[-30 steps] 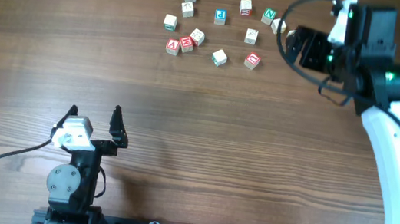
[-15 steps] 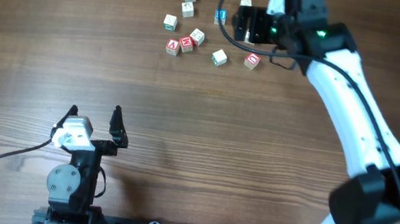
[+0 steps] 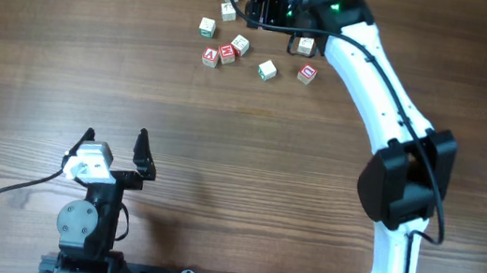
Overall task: Form a circle
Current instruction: 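Reach the right gripper to the blocks and grasp a white block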
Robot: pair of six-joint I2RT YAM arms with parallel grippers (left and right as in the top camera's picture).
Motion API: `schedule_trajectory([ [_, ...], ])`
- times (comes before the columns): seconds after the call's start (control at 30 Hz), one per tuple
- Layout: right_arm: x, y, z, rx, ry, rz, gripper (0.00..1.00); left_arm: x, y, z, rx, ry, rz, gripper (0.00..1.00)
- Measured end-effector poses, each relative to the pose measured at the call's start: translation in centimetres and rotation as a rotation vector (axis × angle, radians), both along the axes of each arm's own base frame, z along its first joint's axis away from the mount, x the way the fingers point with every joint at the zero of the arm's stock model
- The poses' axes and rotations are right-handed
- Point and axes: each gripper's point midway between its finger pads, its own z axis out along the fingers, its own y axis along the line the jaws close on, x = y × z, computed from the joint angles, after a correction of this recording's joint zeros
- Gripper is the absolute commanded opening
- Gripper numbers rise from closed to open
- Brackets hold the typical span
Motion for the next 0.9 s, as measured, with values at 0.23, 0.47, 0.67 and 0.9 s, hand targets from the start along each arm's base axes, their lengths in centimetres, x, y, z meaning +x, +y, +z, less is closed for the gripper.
schedule_trajectory([
  [0.23, 1.3, 0.9, 0.6, 0.127, 0.019, -0.133, 1.0, 0.0, 0.0, 0.0, 0.0, 0.0, 0.0, 1.0],
  [0.47, 2.0, 5.9, -2.9, 0.17, 0.004, -0.176, 0.99, 0.0, 0.0, 0.0, 0.0, 0.0, 0.0, 1.0],
  [0.67, 2.2, 7.2, -8.2, 0.175, 0.067, -0.357, 0.99, 0.0, 0.0, 0.0, 0.0, 0.0, 0.0, 1.0],
  [0.9, 2.9, 5.6, -9.3, 0.168, 0.061, -0.491, 0.94, 0.0, 0.0, 0.0, 0.0, 0.0, 0.0, 1.0],
])
